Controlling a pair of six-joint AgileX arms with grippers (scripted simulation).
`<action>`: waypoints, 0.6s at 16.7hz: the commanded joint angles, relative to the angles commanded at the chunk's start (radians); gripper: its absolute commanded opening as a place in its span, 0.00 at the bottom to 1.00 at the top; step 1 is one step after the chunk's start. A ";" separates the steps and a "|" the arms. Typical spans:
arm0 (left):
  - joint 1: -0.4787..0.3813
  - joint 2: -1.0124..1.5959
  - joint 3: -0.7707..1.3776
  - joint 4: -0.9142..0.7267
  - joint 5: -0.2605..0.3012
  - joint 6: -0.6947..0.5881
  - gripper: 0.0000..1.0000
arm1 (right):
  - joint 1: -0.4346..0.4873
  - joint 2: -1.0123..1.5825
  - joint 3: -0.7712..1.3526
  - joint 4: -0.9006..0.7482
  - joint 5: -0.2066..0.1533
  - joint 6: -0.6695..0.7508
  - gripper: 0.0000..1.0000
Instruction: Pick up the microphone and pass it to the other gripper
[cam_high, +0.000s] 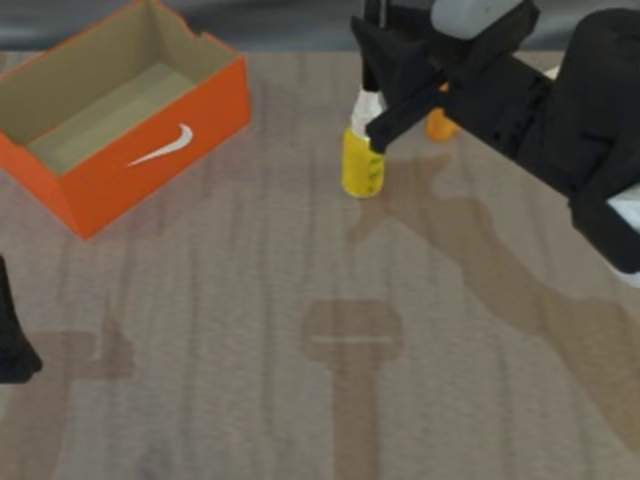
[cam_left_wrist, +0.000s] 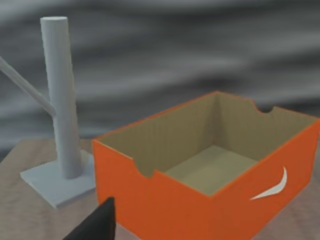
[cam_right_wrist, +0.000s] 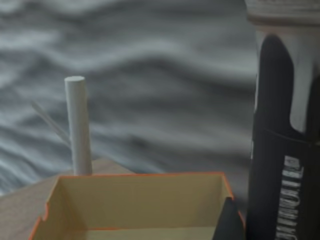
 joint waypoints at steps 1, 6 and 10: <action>0.000 0.000 0.000 0.000 0.000 0.000 1.00 | 0.031 -0.044 -0.027 -0.007 0.028 0.004 0.00; 0.000 0.000 0.000 0.000 0.000 0.000 1.00 | 0.094 -0.114 -0.078 -0.019 0.084 0.010 0.00; 0.000 0.000 0.000 0.000 0.000 0.000 1.00 | 0.092 -0.113 -0.076 -0.018 0.083 0.011 0.00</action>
